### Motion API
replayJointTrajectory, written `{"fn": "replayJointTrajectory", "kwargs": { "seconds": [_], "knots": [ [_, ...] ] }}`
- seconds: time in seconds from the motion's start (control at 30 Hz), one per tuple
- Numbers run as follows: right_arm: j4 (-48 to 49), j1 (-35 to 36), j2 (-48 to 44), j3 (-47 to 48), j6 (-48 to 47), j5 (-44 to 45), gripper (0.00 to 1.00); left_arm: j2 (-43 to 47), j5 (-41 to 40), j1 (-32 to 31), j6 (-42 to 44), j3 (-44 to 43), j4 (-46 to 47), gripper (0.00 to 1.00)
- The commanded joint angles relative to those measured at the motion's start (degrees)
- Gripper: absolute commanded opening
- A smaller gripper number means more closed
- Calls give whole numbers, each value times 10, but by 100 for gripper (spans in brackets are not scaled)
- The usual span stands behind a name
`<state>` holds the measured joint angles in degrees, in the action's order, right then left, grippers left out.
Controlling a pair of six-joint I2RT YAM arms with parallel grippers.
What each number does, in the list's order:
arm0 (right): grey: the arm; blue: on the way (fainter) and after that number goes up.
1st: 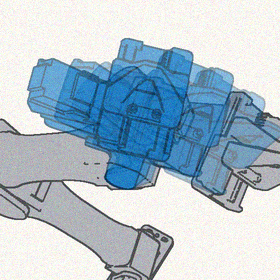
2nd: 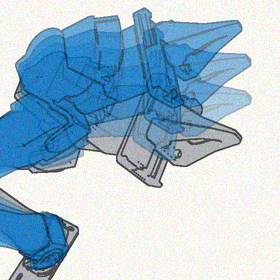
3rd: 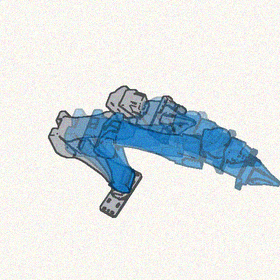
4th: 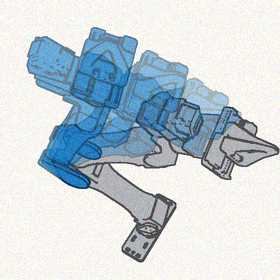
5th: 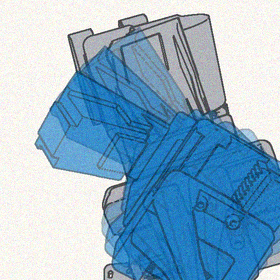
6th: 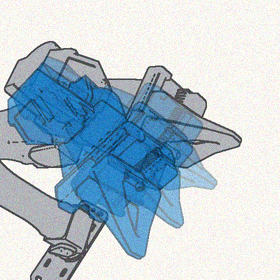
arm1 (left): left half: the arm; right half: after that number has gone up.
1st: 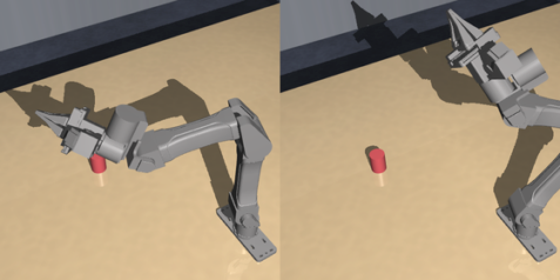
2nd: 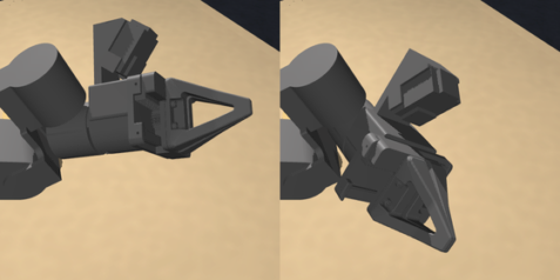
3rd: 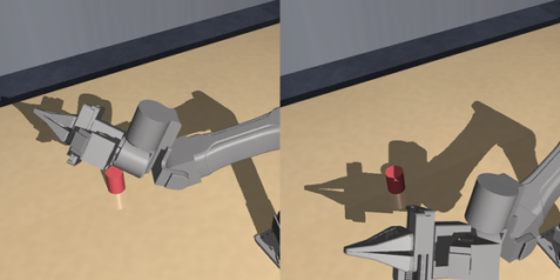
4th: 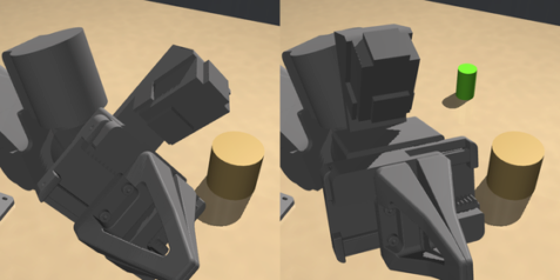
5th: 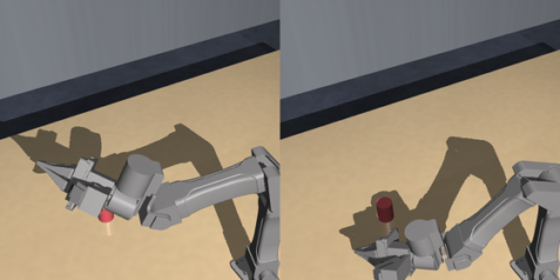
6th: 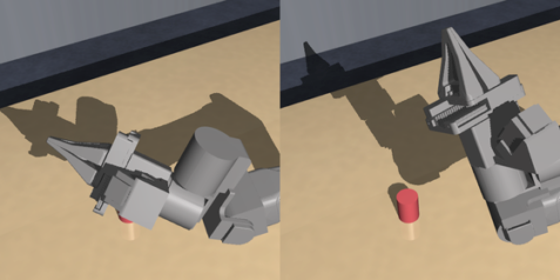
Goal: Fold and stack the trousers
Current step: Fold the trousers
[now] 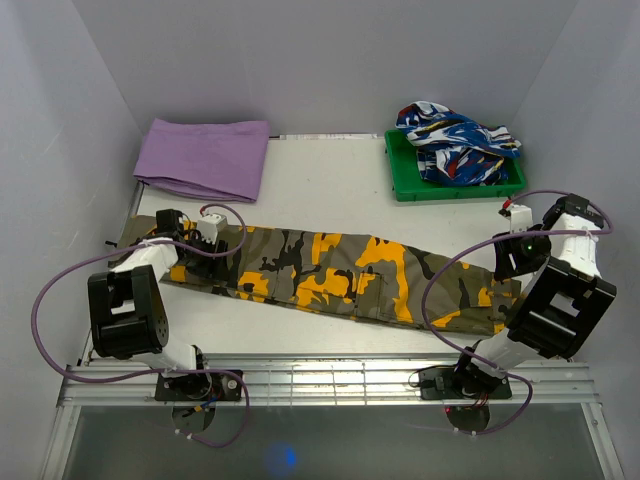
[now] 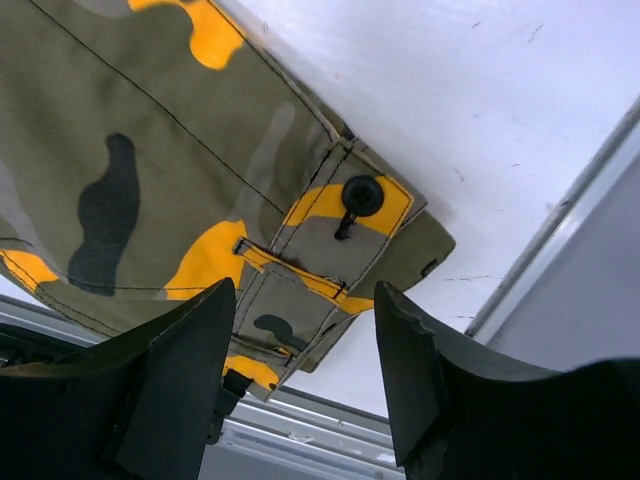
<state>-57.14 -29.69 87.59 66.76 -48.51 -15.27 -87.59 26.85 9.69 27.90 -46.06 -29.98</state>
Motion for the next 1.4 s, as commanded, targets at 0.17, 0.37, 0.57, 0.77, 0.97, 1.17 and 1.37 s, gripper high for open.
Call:
{"fn": "replayJointTrajectory", "kwargs": {
  "seconds": [0.17, 0.37, 0.57, 0.77, 0.97, 1.17, 1.37],
  "knots": [
    [64, 37, 83, -65, 12, 16, 56, 109, 37, -19, 65, -24, -100, 71],
    [135, 118, 162, -25, 61, 28, 51, 105, -11, -77, 64, 12, -79, 69],
    [128, 170, 160, 62, 107, 12, 53, 85, -76, -139, 9, 96, -24, 65],
    [102, 128, 59, 46, 157, 14, 69, 59, -102, -154, -31, 96, -7, 63],
    [73, -3, 8, -35, 183, 18, 77, 44, -106, -167, -34, 77, -9, 63],
    [73, -88, 16, -82, 231, -36, 74, 31, -115, -168, -29, 73, -6, 64],
    [101, -91, 35, -103, 264, -98, 70, 28, -123, -169, -35, 68, -18, 64]
  ]
}}
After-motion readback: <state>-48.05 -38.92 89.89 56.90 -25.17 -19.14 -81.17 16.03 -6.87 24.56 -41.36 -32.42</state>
